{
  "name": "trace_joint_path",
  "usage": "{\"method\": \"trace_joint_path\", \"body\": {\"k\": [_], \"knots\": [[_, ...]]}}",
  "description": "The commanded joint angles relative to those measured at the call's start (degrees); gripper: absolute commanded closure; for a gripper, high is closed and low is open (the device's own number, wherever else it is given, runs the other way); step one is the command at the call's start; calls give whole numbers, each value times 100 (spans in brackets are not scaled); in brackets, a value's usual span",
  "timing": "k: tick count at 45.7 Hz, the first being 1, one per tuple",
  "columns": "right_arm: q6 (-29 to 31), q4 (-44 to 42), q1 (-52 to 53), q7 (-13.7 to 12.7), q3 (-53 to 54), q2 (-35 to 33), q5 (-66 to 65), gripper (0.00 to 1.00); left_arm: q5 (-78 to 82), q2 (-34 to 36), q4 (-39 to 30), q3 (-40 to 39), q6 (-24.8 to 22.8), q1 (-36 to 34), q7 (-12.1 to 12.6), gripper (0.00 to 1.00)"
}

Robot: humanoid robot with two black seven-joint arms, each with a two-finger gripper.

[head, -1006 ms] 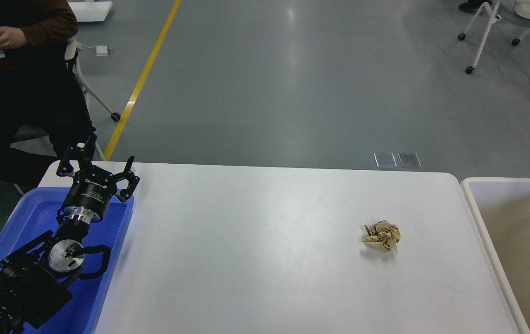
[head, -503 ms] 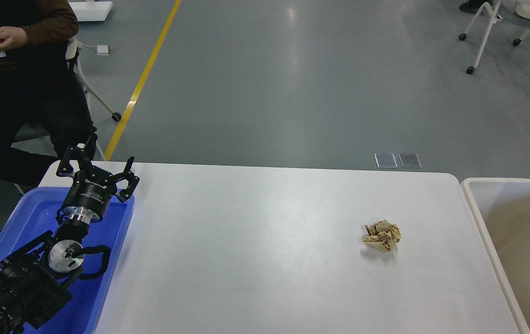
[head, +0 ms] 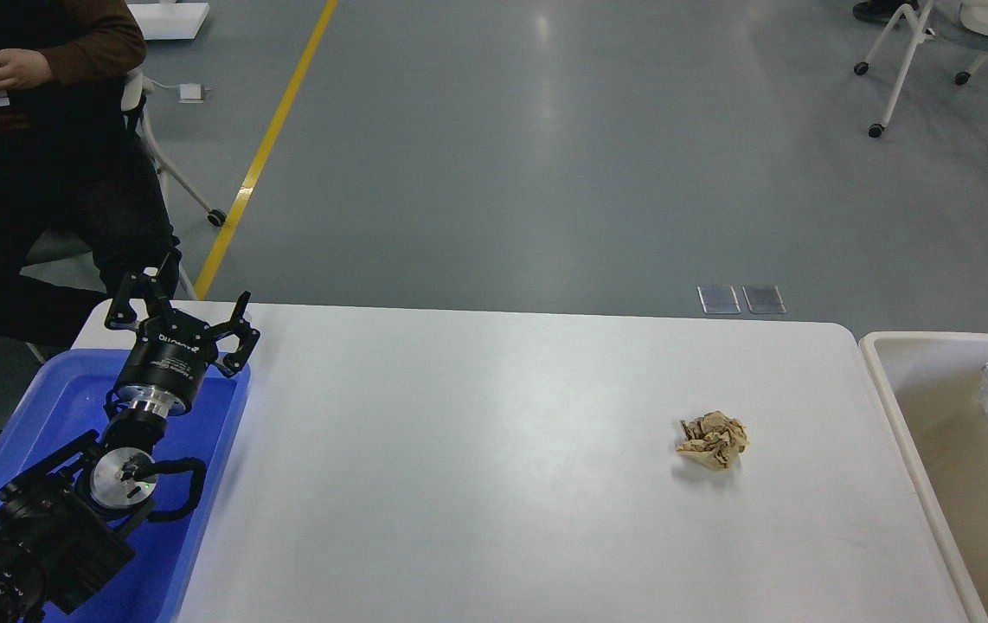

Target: Tidy desktop

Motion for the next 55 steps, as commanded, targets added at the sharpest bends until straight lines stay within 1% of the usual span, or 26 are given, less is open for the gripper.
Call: {"method": "trace_joint_path", "body": {"k": [1, 3, 4, 5, 9, 10, 18, 25, 29, 35, 39, 44, 51, 55], "knots": [[-69, -9, -99, 3, 25, 92, 18, 67, 1, 0, 0, 0, -6, 0, 7, 0], [-78, -9, -99, -15, 51, 83, 27, 41, 1, 0, 0, 0, -6, 0, -2, 0], [-87, -9, -99, -15, 86, 83, 45, 30, 1, 0, 0, 0, -6, 0, -2, 0], [-87, -9, -99, -15, 130, 65, 97, 22, 1, 0, 0, 0, 3, 0, -2, 0], [-69, -9, -90, -23, 219, 30, 352, 1, 1, 0, 0, 0, 3, 0, -2, 0], [-60, -9, -90, -32, 219, 13, 361, 0, 1, 0, 0, 0, 3, -9, 7, 0], [-34, 35, 24, -103, 368, -189, 440, 0, 1, 0, 0, 0, 3, 0, -2, 0], [106, 114, 525, -111, 1009, -471, 809, 0, 1, 0, 0, 0, -6, 0, -2, 0], [404, 281, 701, -111, 1500, -594, 1002, 0, 1, 0, 0, 0, 3, -9, -2, 0], [1301, 703, 868, -111, 2230, -919, 1231, 0, 1, 0, 0, 0, -6, -9, -2, 0], [1670, 1019, 947, -111, 2573, -998, 1345, 0, 1, 0, 0, 0, -6, -9, -2, 0], [1785, 1537, 1000, -103, 2890, -1024, 1600, 0, 1, 0, 0, 0, 3, -9, -2, 0], [1803, 2302, 1017, -67, 2926, -972, 1776, 0, 1, 0, 0, 0, 3, 0, 7, 0], [1794, 2592, 1070, -32, 2926, -735, 1785, 0, 1, 0, 0, 0, 3, 0, -2, 0]]}}
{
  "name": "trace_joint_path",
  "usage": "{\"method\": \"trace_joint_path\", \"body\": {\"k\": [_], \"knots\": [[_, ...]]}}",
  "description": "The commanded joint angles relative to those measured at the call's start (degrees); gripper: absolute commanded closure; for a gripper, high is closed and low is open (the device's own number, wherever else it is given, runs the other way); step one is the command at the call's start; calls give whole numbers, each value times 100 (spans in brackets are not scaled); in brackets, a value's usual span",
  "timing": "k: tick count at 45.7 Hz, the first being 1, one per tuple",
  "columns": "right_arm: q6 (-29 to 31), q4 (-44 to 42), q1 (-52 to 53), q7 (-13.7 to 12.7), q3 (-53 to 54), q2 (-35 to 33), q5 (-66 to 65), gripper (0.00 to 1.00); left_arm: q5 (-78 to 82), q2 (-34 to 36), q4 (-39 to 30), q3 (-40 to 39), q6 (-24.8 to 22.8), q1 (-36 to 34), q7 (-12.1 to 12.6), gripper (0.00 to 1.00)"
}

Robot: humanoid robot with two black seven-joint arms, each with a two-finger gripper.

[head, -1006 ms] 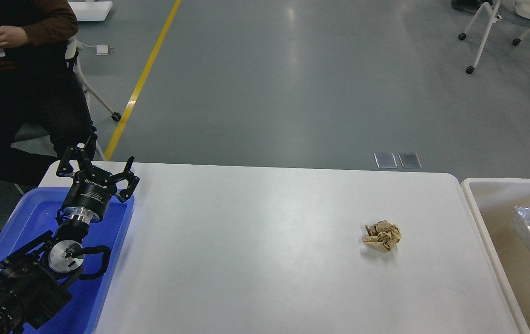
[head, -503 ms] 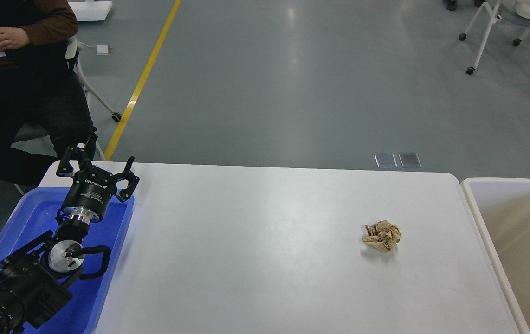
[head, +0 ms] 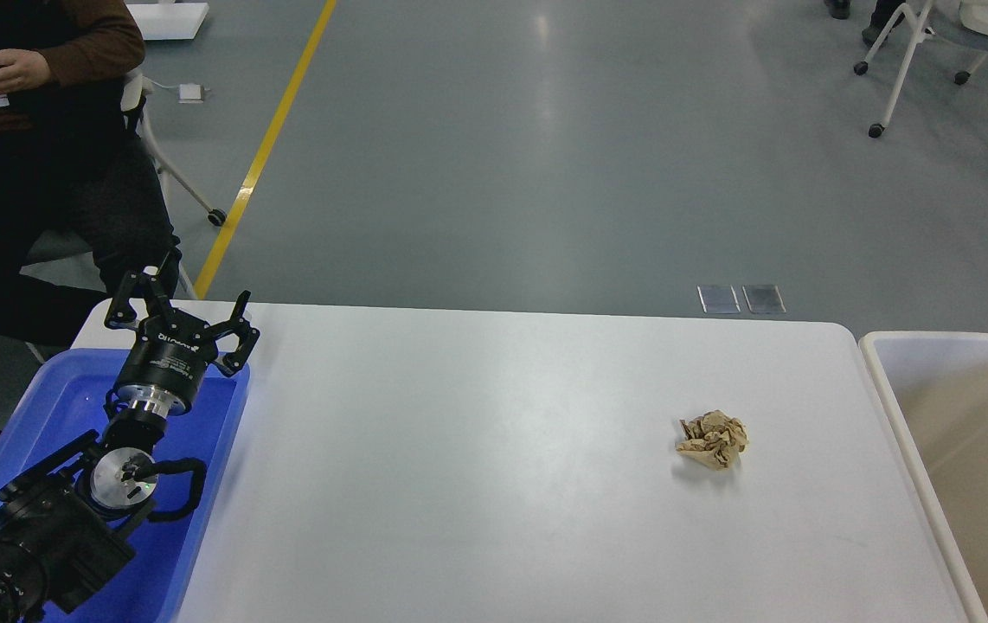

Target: Tidy desktop

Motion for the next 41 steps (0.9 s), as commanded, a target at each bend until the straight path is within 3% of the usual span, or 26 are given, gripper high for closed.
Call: {"method": "trace_joint_path", "body": {"k": [1, 25, 41], "knots": [[210, 980, 155, 64, 294, 285, 243, 0, -1, 0, 0, 0, 6, 6, -2, 0], [131, 884, 515, 477, 206, 2851, 533, 0, -1, 0, 0, 0, 6, -3, -2, 0], [193, 647, 428, 477, 180, 3415, 498, 0, -1, 0, 0, 0, 6, -3, -2, 0]]}}
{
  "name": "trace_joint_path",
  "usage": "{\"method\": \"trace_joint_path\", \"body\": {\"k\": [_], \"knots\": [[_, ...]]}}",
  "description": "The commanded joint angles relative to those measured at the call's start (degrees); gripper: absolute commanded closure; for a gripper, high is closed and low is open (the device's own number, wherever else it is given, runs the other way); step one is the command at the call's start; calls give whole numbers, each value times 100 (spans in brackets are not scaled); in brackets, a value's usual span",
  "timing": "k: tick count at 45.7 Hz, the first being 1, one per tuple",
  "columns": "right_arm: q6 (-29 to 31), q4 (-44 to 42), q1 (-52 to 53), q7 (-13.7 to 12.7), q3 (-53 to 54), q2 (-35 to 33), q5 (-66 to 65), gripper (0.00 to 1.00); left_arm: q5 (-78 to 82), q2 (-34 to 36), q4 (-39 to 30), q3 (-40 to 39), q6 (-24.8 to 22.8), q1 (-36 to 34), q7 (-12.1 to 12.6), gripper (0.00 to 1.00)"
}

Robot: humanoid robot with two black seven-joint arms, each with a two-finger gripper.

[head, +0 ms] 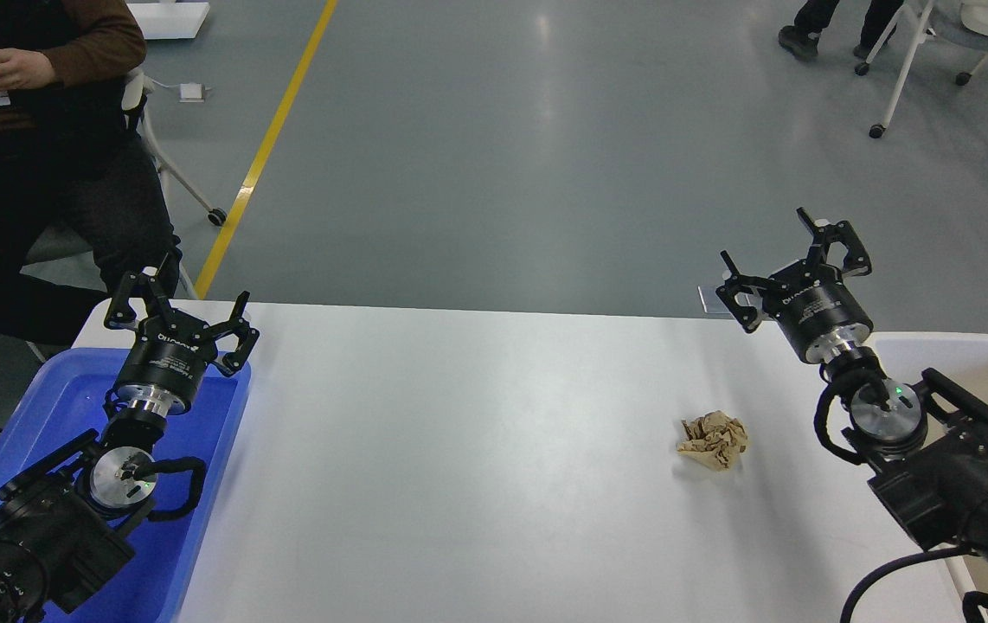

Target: Tidy desktop

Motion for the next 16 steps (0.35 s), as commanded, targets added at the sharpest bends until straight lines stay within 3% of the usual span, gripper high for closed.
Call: {"method": "trace_joint_path", "body": {"k": [1, 16], "knots": [[39, -95, -77, 32, -25, 474, -8, 0, 0, 0, 0, 0, -1, 0, 1, 0], [48, -121, -305, 41, -25, 579, -8, 0, 0, 0, 0, 0, -1, 9, 1, 0]]}}
